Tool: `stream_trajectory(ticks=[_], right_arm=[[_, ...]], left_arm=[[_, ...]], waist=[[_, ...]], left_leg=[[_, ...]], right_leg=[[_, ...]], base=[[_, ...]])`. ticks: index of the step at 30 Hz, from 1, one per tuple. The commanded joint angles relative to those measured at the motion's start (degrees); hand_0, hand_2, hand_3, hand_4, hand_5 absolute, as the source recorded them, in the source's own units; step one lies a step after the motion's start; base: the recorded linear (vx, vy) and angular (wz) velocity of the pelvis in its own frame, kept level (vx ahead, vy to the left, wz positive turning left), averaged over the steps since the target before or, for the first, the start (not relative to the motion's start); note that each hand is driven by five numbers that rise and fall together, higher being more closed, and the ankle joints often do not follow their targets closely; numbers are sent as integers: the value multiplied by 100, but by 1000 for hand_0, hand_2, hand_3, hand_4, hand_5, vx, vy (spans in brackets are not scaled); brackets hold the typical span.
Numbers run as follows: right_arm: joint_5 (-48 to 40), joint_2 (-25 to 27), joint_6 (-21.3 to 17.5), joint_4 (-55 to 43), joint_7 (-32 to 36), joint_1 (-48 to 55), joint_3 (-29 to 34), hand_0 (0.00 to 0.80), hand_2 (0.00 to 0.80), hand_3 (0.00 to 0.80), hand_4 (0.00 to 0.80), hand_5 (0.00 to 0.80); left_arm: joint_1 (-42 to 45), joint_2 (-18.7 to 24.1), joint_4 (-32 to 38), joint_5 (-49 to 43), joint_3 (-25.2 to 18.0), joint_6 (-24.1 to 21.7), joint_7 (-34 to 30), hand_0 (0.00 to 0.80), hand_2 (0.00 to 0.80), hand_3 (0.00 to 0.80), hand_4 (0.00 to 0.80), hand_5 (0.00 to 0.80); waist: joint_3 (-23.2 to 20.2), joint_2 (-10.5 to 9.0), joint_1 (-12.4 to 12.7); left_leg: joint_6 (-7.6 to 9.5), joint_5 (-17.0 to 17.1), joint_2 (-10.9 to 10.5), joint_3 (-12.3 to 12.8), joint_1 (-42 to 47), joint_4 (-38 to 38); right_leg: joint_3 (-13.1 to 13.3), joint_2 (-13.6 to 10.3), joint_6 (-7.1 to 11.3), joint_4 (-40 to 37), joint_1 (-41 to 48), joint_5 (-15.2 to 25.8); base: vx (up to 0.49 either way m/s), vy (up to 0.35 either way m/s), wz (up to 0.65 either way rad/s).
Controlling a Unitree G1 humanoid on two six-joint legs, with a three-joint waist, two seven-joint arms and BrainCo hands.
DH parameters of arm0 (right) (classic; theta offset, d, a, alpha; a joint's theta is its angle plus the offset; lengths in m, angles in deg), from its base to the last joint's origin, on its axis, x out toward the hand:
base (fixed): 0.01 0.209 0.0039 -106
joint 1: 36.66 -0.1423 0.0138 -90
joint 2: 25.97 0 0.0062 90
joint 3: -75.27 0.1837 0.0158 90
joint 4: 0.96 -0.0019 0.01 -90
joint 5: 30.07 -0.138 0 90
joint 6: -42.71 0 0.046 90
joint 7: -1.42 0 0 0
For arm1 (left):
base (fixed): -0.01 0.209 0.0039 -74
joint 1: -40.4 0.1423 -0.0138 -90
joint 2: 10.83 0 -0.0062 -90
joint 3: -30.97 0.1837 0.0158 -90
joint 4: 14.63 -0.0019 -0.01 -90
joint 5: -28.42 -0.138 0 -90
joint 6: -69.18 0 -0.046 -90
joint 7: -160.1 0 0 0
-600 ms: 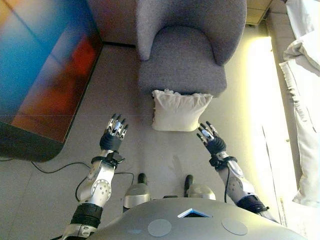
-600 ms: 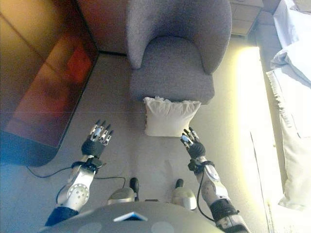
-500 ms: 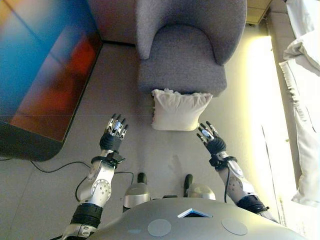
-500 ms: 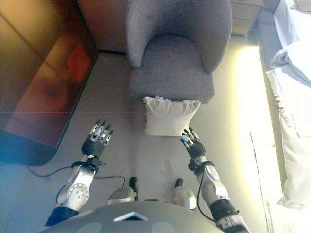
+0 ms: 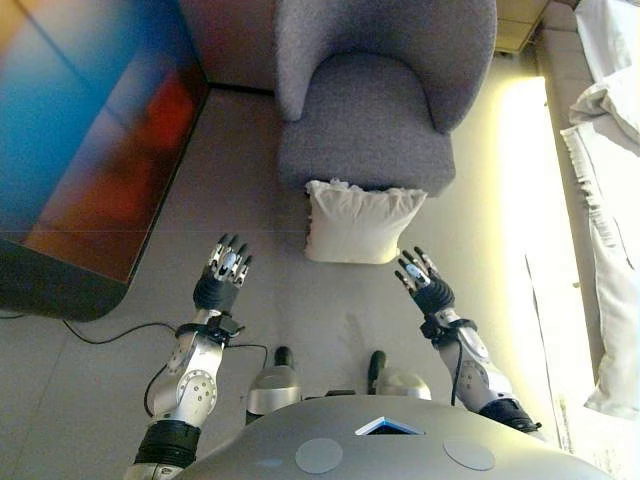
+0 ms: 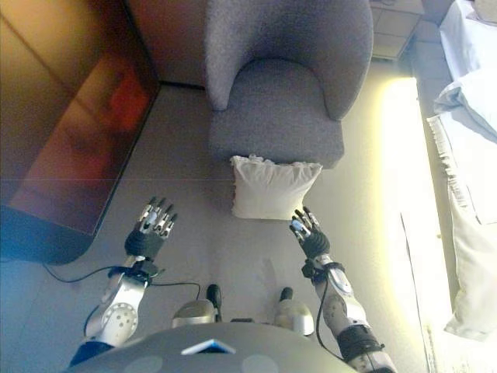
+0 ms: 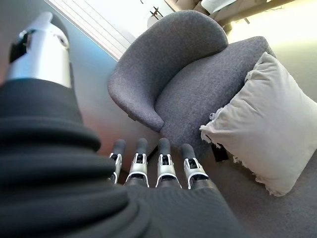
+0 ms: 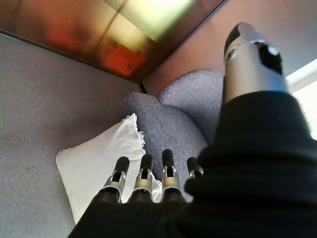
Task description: Pick up the cushion and take it to the sofa
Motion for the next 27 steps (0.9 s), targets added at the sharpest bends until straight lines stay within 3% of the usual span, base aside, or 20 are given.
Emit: stream_trajectory(ticks=[1, 2, 4, 8, 11, 14, 16, 19, 20, 23, 27], right_arm=[[272, 111, 59, -414, 186, -216, 70, 0, 0, 0, 0, 0], [302, 140, 49, -412, 176, -246, 41, 0, 0, 0, 0, 0], [183, 144, -22, -387, 200, -356, -36, 0, 0, 0, 0, 0], [60, -46, -86, -376, 121, -374, 41, 0, 0, 0, 0, 0], [192, -238, -184, -365, 54, -328, 24, 0, 0, 0, 0, 0], [122, -308, -287, -416, -149, -216, -97, 0, 0, 0, 0, 0], [103, -313, -320, -415, -170, -176, -122, 0, 0, 0, 0, 0], [90, -280, -367, -417, -188, -139, -83, 0, 0, 0, 0, 0], [41, -227, -381, -447, -190, -146, -63, 0, 0, 0, 0, 0], [-122, -90, -376, -411, -148, -185, 5, 0, 0, 0, 0, 0], [-280, -161, -360, -320, -121, -166, 85, 0, 0, 0, 0, 0]], left_arm=[[-186, 39, 80, 180, -344, -379, 66, 0, 0, 0, 0, 0], [-222, 24, 71, 185, -312, -384, 113, 0, 0, 0, 0, 0], [-320, 13, -10, 164, -289, -409, 142, 0, 0, 0, 0, 0], [-645, 145, 3, 79, -251, -302, 219, 0, 0, 0, 0, 0], [-698, 208, -38, 71, -217, -297, 274, 0, 0, 0, 0, 0], [-684, 285, -137, 66, -209, -296, 196, 0, 0, 0, 0, 0], [-621, 327, -62, 33, -233, -241, 146, 0, 0, 0, 0, 0], [-476, 401, 93, 12, -274, -143, 72, 0, 0, 0, 0, 0], [-465, 432, 128, 36, -252, -132, 31, 0, 0, 0, 0, 0], [-401, 485, 120, 99, -193, -164, -102, 0, 0, 0, 0, 0], [-284, 414, 40, 112, -132, -135, -276, 0, 0, 0, 0, 0]], waist=[[-154, -173, 11], [-113, -177, 46], [-17, -136, 58], [-25, -64, -44], [18, 66, -80], [127, 189, -98], [153, 161, -90], [193, -55, -153], [200, -188, -238], [231, -253, -431], [234, -295, -581]], left_leg=[[-65, -358, 206, -72, -413, 1402], [-56, -320, 132, -268, -578, 1642], [80, -522, -20, -487, -560, 1382], [243, -568, -143, -402, -342, 972], [508, -679, -356, -384, -308, 987], [543, -762, -373, -291, -200, 1057], [535, -834, -406, -267, -135, 1075], [426, -1100, -539, -298, 9, 1160], [403, -1278, -651, -392, 82, 1201], [436, -1654, -720, -566, 308, 1264], [487, -2033, -679, -807, 751, 1319]], right_leg=[[144, 9, -45, 583, -301, -101], [164, -27, -62, 729, -350, -122], [283, -131, 23, 1191, -583, -179], [323, -385, 226, 1715, -761, -82], [390, -653, 238, 3006, -1215, 388], [378, -781, 197, 3869, -1626, 652], [326, -820, 221, 3770, -1664, 719], [259, -874, 284, 2426, -1624, 783], [305, -883, 350, 1612, -1741, 875], [386, -708, 511, 400, -1923, 1209], [406, -655, 519, 148, -2364, 1518]], base=[[10, 58, -12], [-24, 78, -17], [-16, 137, -28], [20, 132, -19], [46, 188, 4], [113, 176, -6], [226, 3, -4], [359, -141, -1], [464, -195, -4], [511, -123, 11], [564, -130, 50]])
